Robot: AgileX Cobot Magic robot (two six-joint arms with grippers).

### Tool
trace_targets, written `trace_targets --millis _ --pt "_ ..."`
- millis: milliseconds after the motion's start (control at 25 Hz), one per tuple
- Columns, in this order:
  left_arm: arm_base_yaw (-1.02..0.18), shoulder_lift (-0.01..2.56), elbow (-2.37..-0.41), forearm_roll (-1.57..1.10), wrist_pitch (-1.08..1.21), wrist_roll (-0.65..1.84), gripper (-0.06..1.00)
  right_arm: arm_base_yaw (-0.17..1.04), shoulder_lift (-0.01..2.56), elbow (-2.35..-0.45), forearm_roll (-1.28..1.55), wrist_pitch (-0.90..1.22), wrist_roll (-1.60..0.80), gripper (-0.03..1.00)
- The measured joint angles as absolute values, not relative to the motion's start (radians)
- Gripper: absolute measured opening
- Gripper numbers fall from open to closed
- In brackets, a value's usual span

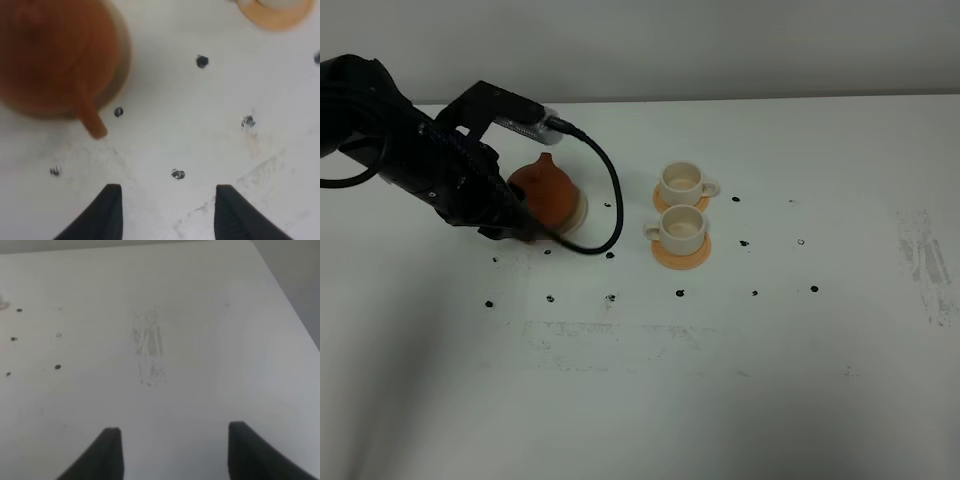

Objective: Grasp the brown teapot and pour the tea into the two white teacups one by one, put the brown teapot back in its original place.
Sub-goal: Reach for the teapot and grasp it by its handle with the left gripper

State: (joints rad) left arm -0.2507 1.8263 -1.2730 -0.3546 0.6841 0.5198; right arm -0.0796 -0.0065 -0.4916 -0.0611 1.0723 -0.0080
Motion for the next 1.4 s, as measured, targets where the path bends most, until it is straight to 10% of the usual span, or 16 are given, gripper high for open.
trace_targets --millis 1400 --pt "-0.253 2.093 -1.555 -0.173 0.804 0.143 0.34 -0.080 -0.006 -0.492 -0.061 1.072 -0.008 0.45"
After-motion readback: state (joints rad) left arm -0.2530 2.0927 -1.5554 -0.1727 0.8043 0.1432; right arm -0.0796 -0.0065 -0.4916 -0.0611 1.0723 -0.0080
